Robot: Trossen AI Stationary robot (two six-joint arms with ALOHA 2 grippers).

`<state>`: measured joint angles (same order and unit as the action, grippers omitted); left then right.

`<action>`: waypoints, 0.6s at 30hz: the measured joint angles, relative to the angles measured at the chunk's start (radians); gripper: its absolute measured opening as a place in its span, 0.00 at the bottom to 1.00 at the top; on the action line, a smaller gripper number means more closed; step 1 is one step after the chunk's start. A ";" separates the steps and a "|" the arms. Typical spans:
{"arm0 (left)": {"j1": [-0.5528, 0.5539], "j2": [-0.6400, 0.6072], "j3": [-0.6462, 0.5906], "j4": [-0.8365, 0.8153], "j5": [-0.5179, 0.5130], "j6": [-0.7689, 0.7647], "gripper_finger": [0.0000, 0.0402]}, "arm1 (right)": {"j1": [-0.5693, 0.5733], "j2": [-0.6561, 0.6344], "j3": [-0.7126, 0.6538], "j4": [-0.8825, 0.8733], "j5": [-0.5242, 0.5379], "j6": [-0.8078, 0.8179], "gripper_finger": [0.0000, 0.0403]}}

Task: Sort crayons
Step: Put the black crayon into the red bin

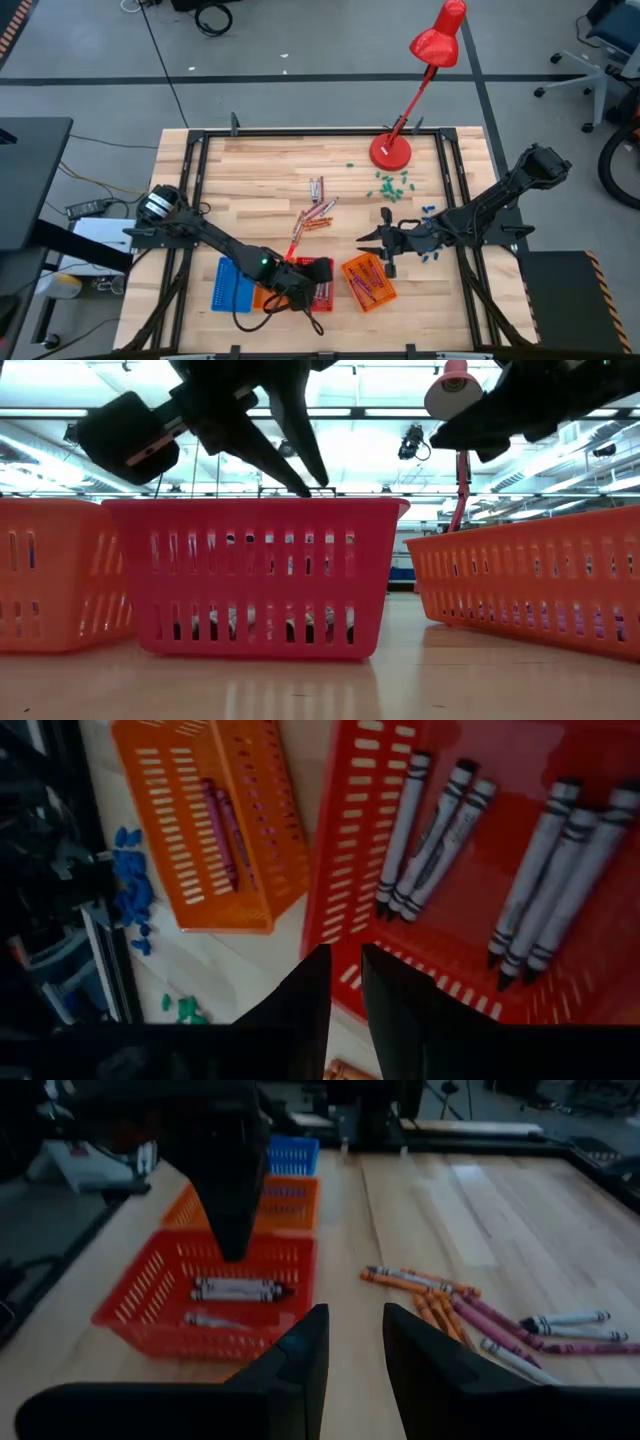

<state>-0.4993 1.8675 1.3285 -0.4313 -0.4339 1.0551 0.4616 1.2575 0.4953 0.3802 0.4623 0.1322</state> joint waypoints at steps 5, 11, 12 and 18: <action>0.026 -0.020 0.000 -0.030 0.043 -0.142 0.17 | -0.001 0.000 0.000 0.042 0.002 0.000 0.26; 0.149 -0.099 0.000 -0.140 0.153 -0.303 0.13 | -0.005 0.000 0.000 0.053 0.049 0.003 0.26; 0.176 -0.111 0.000 -0.150 0.173 -0.324 0.12 | -0.005 0.000 0.000 0.053 0.058 0.003 0.26; 0.376 -0.128 0.001 -0.152 0.222 -0.510 0.06 | -0.006 0.000 0.000 0.032 0.073 0.001 0.26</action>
<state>-0.1237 1.7398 1.3293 -0.5831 -0.2116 0.5453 0.4561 1.2575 0.4953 0.4124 0.5350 0.1331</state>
